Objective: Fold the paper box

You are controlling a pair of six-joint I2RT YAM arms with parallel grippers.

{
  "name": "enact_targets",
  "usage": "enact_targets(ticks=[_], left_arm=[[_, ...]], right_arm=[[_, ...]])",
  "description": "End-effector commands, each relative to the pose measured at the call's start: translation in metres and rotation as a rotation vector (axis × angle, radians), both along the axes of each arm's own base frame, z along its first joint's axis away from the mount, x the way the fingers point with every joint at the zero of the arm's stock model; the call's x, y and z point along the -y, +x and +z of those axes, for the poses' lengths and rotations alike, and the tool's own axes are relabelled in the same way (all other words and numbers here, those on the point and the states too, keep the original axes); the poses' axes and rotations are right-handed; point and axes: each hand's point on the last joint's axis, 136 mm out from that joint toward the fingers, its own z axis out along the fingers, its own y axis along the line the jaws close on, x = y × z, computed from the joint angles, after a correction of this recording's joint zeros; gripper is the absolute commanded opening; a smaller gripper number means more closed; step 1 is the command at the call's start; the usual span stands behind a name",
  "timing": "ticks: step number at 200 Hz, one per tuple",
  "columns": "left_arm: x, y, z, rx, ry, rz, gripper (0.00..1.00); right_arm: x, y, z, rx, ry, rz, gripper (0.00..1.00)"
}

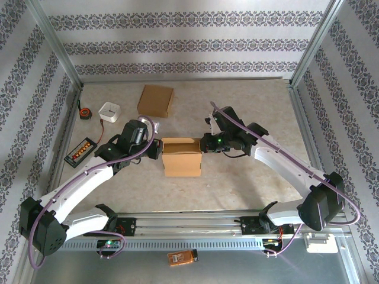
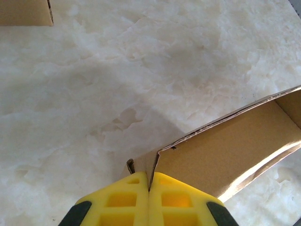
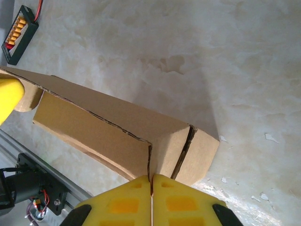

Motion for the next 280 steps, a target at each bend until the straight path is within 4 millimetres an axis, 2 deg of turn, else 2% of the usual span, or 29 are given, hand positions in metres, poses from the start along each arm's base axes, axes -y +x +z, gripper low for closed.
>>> enact_targets(ticks=[1,22,71,114,178,239,258,280], left_arm=[[0.017,0.005,0.034,0.050,-0.145,0.009,0.00],[0.024,0.005,0.041,0.027,-0.214,0.017,0.00],[0.022,0.007,0.027,-0.066,-0.204,0.071,0.00],[0.028,0.005,0.023,-0.131,-0.240,0.081,0.00],[0.027,-0.006,-0.009,-0.255,-0.245,0.118,0.00],[0.024,-0.021,-0.020,-0.265,-0.259,0.112,0.00],[0.024,-0.021,-0.014,-0.229,-0.262,0.112,0.00],[0.026,-0.011,0.012,-0.114,-0.292,0.102,0.00]], right_arm=[[0.002,-0.014,-0.021,-0.041,-0.055,0.029,0.08],[0.002,-0.014,-0.023,-0.038,-0.062,0.034,0.07],[-0.001,-0.014,-0.025,-0.026,-0.077,0.057,0.07],[-0.002,-0.015,-0.027,-0.023,-0.087,0.064,0.07],[-0.001,-0.016,-0.028,-0.019,-0.094,0.063,0.07],[0.004,-0.022,-0.036,0.016,-0.137,0.076,0.07],[0.004,-0.021,-0.035,0.044,-0.148,0.082,0.07],[0.000,-0.013,-0.023,0.102,-0.137,0.079,0.07]])
